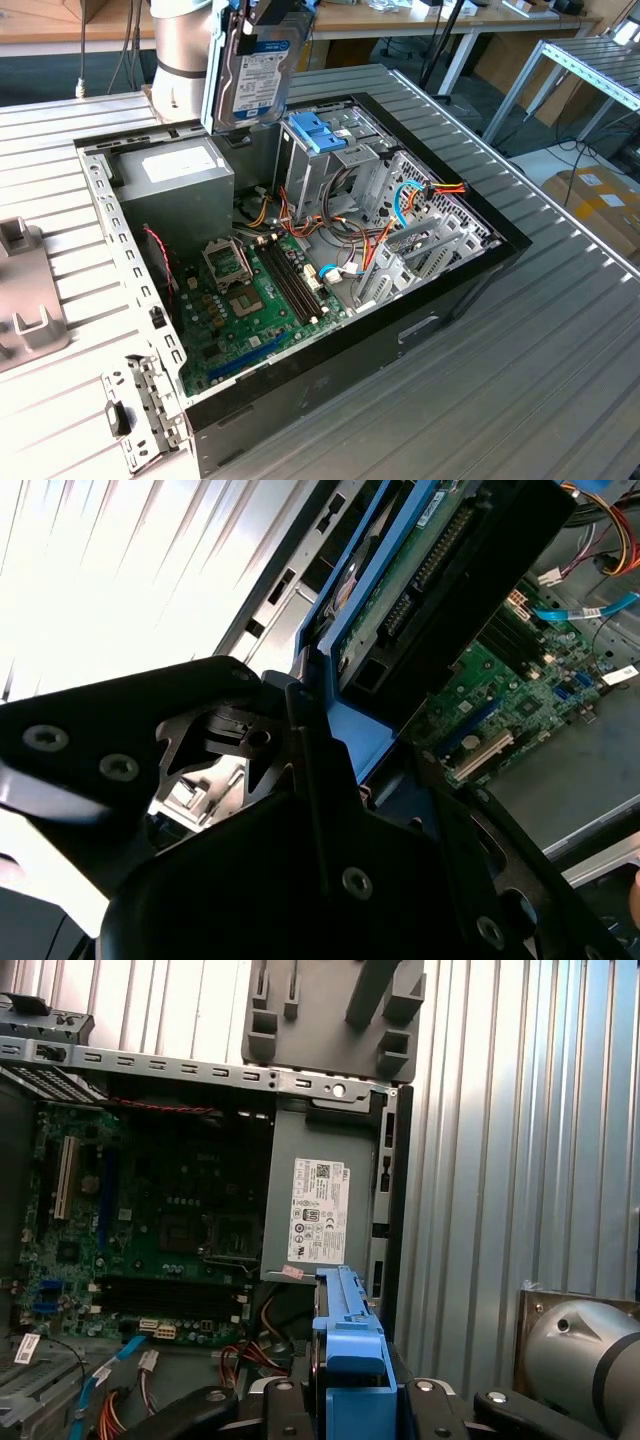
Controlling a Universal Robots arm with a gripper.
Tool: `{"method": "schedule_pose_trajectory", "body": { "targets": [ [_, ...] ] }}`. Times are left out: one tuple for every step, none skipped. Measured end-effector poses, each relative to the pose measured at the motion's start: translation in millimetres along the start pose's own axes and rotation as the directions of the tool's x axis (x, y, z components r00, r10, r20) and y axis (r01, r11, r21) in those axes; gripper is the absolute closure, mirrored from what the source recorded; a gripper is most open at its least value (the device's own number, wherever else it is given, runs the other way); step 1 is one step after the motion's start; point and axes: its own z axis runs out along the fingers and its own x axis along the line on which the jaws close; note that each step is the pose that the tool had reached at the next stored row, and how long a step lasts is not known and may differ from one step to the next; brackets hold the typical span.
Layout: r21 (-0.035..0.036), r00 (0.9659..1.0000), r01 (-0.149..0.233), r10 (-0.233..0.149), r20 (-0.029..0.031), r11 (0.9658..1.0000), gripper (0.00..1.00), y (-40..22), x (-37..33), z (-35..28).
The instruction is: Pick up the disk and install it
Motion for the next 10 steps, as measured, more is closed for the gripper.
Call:
{"method": "schedule_pose_trajectory", "body": {
  "targets": [
    [0.0000,1.0000,0.000,0.000,0.0000,1.0000,0.63,0.0,0.4,0.0],
    [0.0000,1.0000,0.000,0.000,0.0000,1.0000,0.63,0.0,0.8,0.0],
    [0.0000,1.0000,0.000,0.000,0.0000,1.0000,0.63,0.0,1.2,-0.1],
    [0.0000,1.0000,0.000,0.000,-0.0001,1.0000,0.63,0.0,1.4,-0.1],
    [0.0000,1.0000,0.000,0.000,0.0000,1.0000,0.63,0.0,1.6,-0.1],
    [0.0000,1.0000,0.000,0.000,-0.0001,1.0000,0.63,0.0,2.0,-0.1],
    [0.0000,1.0000,0.000,0.000,0.0000,1.0000,0.63,0.0,2.4,-0.1],
    [0.0000,1.0000,0.000,0.000,0.0000,1.0000,0.63,0.0,2.6,-0.1],
    [0.0000,1.0000,0.000,0.000,0.0000,1.0000,0.63,0.0,2.9,-0.1],
    [0.0000,1.0000,0.000,0.000,0.0000,1.0000,0.63,0.0,3.1,-0.1]
  ]
}}
